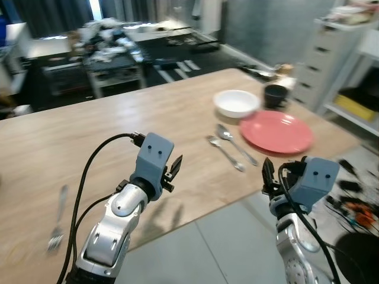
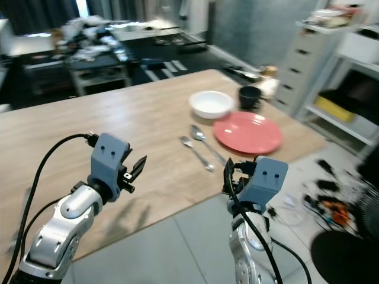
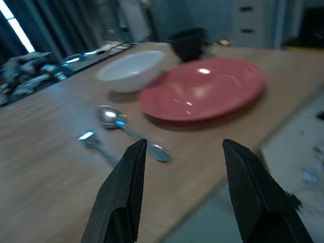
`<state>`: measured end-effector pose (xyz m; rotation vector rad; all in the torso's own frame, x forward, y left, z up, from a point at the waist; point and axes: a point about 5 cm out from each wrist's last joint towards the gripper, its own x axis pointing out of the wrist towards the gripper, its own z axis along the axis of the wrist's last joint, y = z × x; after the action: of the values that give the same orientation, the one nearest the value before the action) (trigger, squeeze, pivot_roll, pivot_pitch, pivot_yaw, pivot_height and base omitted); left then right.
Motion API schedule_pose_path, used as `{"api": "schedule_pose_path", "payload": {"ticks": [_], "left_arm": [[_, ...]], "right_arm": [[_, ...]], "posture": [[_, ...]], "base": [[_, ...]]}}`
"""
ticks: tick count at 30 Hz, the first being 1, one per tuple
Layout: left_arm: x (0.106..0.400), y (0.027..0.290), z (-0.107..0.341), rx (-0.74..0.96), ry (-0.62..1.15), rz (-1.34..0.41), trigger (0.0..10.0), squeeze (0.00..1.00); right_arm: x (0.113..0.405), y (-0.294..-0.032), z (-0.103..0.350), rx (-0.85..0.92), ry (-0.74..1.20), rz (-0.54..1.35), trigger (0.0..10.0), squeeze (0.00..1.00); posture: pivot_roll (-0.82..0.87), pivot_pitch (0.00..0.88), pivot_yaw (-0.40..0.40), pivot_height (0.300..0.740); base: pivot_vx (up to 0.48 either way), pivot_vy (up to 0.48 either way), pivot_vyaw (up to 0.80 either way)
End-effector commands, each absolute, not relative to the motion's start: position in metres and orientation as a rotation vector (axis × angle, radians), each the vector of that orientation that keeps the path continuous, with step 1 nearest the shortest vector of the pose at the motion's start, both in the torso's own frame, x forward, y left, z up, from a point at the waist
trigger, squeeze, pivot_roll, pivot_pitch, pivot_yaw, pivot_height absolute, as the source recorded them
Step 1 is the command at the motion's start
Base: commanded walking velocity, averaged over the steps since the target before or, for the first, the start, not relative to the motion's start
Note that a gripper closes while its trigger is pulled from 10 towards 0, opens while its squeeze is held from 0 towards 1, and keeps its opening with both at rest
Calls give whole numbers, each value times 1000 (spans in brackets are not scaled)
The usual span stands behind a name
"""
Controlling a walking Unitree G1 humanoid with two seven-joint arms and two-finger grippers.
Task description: Setting the table
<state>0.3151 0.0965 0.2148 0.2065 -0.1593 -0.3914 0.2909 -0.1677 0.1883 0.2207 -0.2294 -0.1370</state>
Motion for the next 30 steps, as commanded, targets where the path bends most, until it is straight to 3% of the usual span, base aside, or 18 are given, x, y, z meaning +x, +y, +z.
{"api": "schedule_pose_path", "payload": {"ticks": [1,8,30], "left_arm": [[315,96,212,197,-146,-395,10000,0],[317,96,214,205,-153,-394,10000,0],[319,94,213,228,-161,-403,10000,0]], "right_arm": [[291,-167,184,244,-204,-142,10000,0],[293,-168,184,327,-186,-152,10000,0],[294,-166,185,323,-177,-120,10000,0]], "posture": [[-21,75,133,740],[-21,75,135,740],[-24,68,139,740]], "base": [[0,0,-800],[0,0,-800],[0,0,-800]]}}
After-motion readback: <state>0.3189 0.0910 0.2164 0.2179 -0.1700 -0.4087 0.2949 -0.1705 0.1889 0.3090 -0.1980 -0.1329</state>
